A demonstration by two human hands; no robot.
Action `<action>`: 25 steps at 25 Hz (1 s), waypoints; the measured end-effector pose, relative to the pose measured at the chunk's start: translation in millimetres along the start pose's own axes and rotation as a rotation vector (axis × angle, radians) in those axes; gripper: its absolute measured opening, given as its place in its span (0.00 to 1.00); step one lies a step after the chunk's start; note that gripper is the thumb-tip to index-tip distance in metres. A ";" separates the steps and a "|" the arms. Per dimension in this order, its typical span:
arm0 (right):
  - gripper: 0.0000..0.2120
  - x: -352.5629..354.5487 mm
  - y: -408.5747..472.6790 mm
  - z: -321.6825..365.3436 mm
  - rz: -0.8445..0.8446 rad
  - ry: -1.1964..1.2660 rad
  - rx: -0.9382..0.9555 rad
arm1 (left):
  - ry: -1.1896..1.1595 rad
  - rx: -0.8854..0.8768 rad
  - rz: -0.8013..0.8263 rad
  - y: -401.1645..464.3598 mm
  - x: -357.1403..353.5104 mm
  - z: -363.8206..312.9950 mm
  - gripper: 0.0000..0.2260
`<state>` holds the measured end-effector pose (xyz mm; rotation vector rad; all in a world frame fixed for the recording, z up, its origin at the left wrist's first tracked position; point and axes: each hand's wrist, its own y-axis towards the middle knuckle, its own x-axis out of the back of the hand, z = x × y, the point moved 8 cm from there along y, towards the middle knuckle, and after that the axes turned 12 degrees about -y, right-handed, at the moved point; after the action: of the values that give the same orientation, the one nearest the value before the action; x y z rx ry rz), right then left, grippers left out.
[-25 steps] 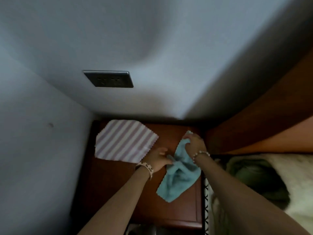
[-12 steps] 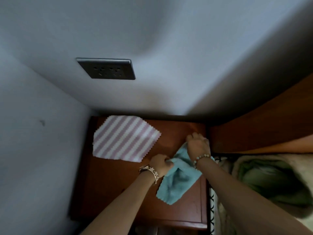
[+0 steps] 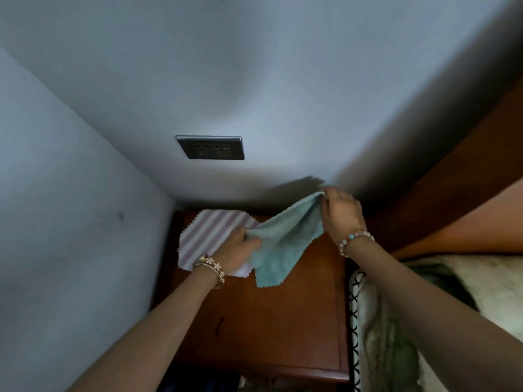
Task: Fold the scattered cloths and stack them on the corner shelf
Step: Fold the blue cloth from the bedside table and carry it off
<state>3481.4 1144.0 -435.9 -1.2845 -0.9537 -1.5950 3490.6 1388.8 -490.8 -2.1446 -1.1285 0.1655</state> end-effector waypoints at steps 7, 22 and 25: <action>0.12 90.2 7.6 1.7 -0.324 0.116 0.071 | 0.197 -0.499 -0.350 -46.7 83.7 -95.6 0.06; 0.13 -110.1 -159.9 -19.3 0.906 -0.318 0.250 | 0.693 0.102 0.332 -33.7 3.9 133.2 0.12; 0.12 -119.5 -156.4 -25.5 0.918 -0.172 0.081 | 0.435 0.178 0.232 -25.1 17.8 142.3 0.06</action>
<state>3339.0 1192.4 -565.5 -1.5074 -0.3936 -0.7332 3426.3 1486.1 -578.0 -2.0157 -0.5938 -0.0919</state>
